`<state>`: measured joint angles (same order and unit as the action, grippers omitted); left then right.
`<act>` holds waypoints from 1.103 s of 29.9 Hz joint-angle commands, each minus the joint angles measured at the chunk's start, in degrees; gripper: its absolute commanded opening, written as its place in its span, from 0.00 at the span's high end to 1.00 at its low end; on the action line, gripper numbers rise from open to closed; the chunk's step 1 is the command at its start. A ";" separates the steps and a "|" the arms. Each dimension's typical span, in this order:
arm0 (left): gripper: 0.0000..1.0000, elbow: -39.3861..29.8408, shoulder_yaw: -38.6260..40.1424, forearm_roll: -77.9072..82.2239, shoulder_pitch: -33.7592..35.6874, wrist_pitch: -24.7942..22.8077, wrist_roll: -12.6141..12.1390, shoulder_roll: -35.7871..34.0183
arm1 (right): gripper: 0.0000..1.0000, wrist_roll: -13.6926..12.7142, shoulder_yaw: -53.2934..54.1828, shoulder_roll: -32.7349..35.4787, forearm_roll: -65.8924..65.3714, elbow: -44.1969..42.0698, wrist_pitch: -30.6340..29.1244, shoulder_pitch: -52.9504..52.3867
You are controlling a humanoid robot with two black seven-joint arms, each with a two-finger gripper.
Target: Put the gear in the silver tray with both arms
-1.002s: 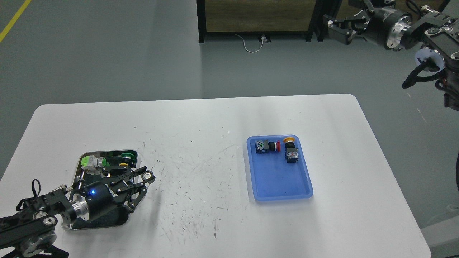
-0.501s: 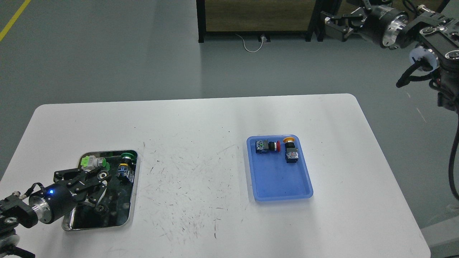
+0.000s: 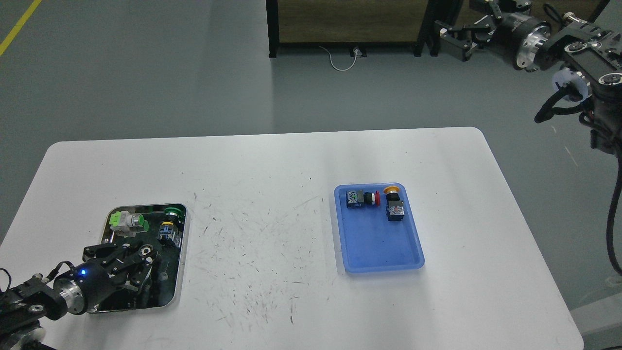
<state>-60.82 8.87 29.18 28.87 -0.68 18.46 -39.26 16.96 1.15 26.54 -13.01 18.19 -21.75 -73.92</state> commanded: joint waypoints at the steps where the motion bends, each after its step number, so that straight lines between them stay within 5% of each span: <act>1: 0.57 1.23 0.00 -0.09 -0.04 0.33 0.26 0.59 | 0.14 0.00 0.00 -0.09 0.00 0.01 0.83 0.00; 13: 0.03 1.85 2.20 -5.01 0.75 2.52 -0.01 -0.37 | 0.02 0.18 2.10 -0.79 0.00 -1.05 1.80 -0.26; 22: 0.02 -4.31 13.80 -5.01 6.10 3.85 -1.50 -9.77 | 0.01 0.26 7.20 0.09 0.17 -2.19 2.50 -0.44; 28: 0.02 -3.52 14.42 -8.25 23.22 3.85 -13.70 -10.57 | 0.01 0.35 12.20 0.88 0.61 -5.00 5.57 -0.17; 33: 0.02 0.34 12.14 -13.09 36.23 3.85 -17.23 -7.77 | 0.01 0.35 14.49 0.79 0.70 -6.67 9.88 -0.44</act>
<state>-62.88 22.53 18.48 58.12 3.20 2.72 -49.22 17.27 14.52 27.49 -12.39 12.39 -14.33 -74.17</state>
